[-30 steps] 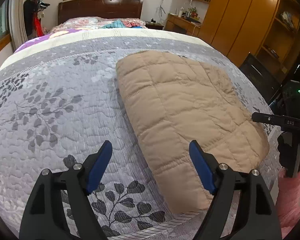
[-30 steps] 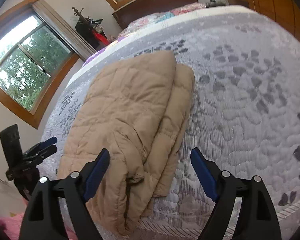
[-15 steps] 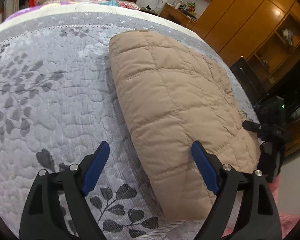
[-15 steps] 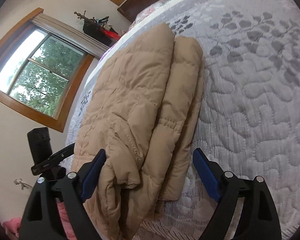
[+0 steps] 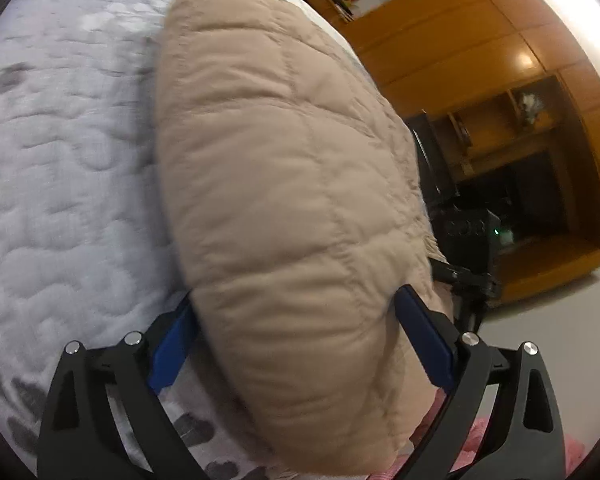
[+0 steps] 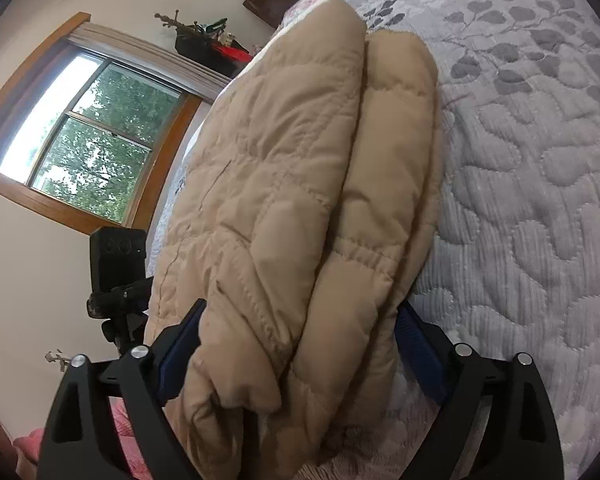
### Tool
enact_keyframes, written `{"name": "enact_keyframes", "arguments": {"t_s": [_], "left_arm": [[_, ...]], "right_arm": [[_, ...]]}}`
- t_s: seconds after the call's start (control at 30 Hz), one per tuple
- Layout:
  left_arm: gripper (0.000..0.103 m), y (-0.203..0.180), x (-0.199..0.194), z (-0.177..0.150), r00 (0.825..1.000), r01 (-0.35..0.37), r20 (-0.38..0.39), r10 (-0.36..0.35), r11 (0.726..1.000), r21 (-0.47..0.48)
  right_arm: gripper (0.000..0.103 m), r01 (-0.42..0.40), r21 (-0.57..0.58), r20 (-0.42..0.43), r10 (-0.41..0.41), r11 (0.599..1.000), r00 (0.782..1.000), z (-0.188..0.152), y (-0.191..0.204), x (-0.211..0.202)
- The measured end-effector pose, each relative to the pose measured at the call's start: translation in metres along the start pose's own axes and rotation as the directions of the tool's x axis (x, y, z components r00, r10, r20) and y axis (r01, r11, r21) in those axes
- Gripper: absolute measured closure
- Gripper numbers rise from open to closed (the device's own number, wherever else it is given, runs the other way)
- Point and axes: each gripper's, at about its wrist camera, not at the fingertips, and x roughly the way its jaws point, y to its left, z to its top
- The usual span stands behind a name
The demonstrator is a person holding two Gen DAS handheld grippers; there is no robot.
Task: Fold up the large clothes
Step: 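Grasp the bundle edge with both tools and fold it over in half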
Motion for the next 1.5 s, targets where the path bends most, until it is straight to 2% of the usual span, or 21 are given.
{"name": "enact_keyframes", "arguments": {"t_s": [0.1,0.13,0.17,0.2,0.27,0.37,0.5,0.73,0.9,1.0,1.13,1.3,1.4,1.5], "left_arm": [[0.009,-0.009,0.009,0.003,1.0,-0.027,-0.001,0.027,0.999,0.026],[0.011,-0.013,0.009,0.003,0.999,-0.035,0.004,0.035,0.999,0.035],[0.019,-0.017,0.008,0.002,0.999,-0.047,0.014,0.047,0.998,0.047],[0.026,-0.023,0.005,0.001,0.998,-0.062,0.026,0.06,0.995,0.074],[0.034,-0.032,0.001,0.0,0.996,-0.078,0.049,0.073,0.99,0.116],[0.04,-0.045,-0.007,0.0,0.994,-0.082,0.087,0.069,0.984,0.157],[0.042,-0.056,-0.026,0.006,0.989,-0.062,0.144,0.034,0.98,0.191],[0.042,-0.062,-0.069,0.038,0.959,-0.061,0.282,-0.002,0.975,0.215],[0.042,-0.041,-0.095,0.069,0.934,-0.079,0.357,0.01,0.98,0.181],[0.042,-0.021,-0.102,0.082,0.926,-0.101,0.375,0.04,0.984,0.146],[0.042,0.012,-0.105,0.1,0.926,-0.115,0.37,0.072,0.989,0.097],[0.039,0.06,-0.089,0.114,0.941,-0.12,0.32,0.111,0.993,0.007],[0.033,0.081,-0.082,0.112,0.952,-0.088,0.292,0.094,0.996,-0.032],[0.03,0.076,-0.083,0.112,0.954,-0.093,0.283,0.099,0.995,-0.038]], "right_arm": [[0.021,0.008,-0.017,-0.001,-0.008,1.0,1.0,0.002,0.006,0.005],[0.027,0.009,-0.022,0.0,-0.009,1.0,1.0,0.001,0.009,0.004],[0.035,0.014,-0.032,0.007,-0.014,0.999,1.0,0.001,0.011,0.003],[0.038,0.018,-0.043,0.02,-0.018,0.999,1.0,-0.001,0.014,0.0],[0.05,0.028,-0.076,0.047,-0.025,0.997,0.999,-0.003,0.024,-0.004],[0.057,0.068,-0.148,0.091,-0.055,0.987,0.994,-0.004,0.049,-0.011],[0.058,0.09,-0.208,0.125,-0.065,0.974,0.99,0.007,0.077,-0.017],[0.059,0.16,-0.34,0.186,-0.101,0.927,0.977,0.051,0.139,-0.01],[0.059,0.175,-0.393,0.181,-0.111,0.903,0.977,0.096,0.168,0.023],[0.059,0.171,-0.403,0.153,-0.118,0.899,0.981,0.116,0.17,0.051],[0.059,0.155,-0.392,0.11,-0.121,0.907,0.987,0.139,0.16,0.094],[0.058,0.146,-0.341,0.037,-0.142,0.928,0.989,0.155,0.132,0.14],[0.054,0.112,-0.322,0.01,-0.115,0.94,0.993,0.154,0.119,0.149],[0.048,0.111,-0.333,-0.003,-0.119,0.936,0.993,0.152,0.117,0.144]]}}
